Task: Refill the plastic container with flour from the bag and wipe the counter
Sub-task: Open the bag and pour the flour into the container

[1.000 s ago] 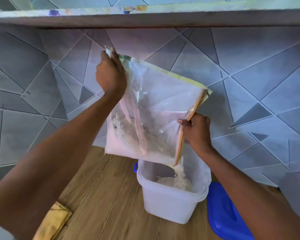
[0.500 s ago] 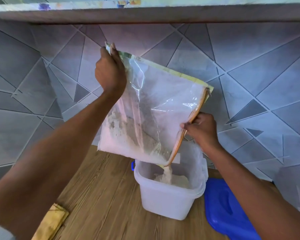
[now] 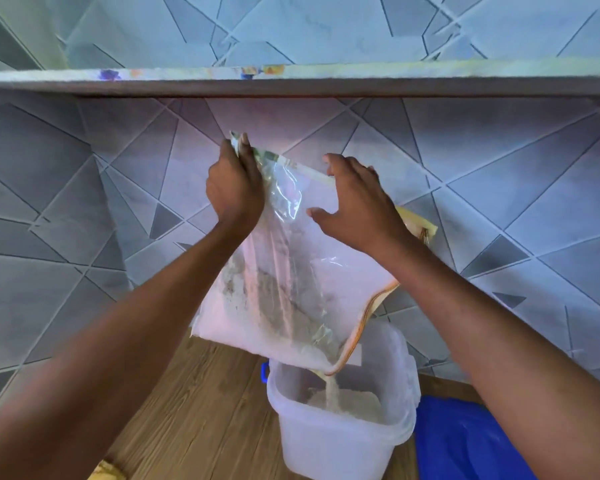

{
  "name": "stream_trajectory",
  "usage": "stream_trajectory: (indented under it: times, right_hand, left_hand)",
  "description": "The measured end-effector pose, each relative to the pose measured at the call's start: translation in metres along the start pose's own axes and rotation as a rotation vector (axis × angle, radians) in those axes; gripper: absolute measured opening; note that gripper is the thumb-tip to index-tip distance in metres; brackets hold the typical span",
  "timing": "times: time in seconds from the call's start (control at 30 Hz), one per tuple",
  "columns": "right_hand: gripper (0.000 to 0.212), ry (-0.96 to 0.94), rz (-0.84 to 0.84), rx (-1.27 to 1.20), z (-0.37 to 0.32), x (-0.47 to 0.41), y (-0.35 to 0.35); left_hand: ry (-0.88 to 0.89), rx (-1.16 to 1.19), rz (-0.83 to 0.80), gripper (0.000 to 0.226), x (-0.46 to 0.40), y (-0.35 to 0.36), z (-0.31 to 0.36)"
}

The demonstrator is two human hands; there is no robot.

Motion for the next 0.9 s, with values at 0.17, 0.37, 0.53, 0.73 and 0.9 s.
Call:
stream_trajectory:
  times: [0.17, 0.37, 0.53, 0.73, 0.9]
  right_hand:
    - [0.057, 0.025, -0.302, -0.084, -0.028, -0.063, -0.009]
    - [0.024, -0.017, -0.361, -0.173, -0.041, -0.089, -0.003]
    - [0.04, -0.021, -0.245, -0.209, -0.046, -0.094, 0.015]
    - [0.046, -0.049, -0.167, -0.224, -0.049, -0.096, 0.026]
    - [0.051, -0.039, -0.105, -0.199, -0.052, -0.096, 0.036]
  left_hand:
    - [0.041, 0.097, -0.083, 0.048, -0.001, -0.004, -0.001]
    - [0.087, 0.189, -0.095, 0.04, 0.0, -0.007, -0.007]
    - [0.069, 0.223, -0.084, 0.04, -0.004, -0.01, -0.019]
    - [0.057, 0.344, -0.131, 0.044, -0.008, -0.014, -0.029]
    - [0.033, 0.504, -0.231, 0.042, -0.004, -0.025, -0.038]
Point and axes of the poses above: each hand's wrist, its own x-axis away from the middle knuckle, its own y-axis out of the palm, z = x × y, the point moved 1 cm from there along -x, towards the middle knuckle, and after that the axes turned 10 degrees about -z, right-handed, at the moved point
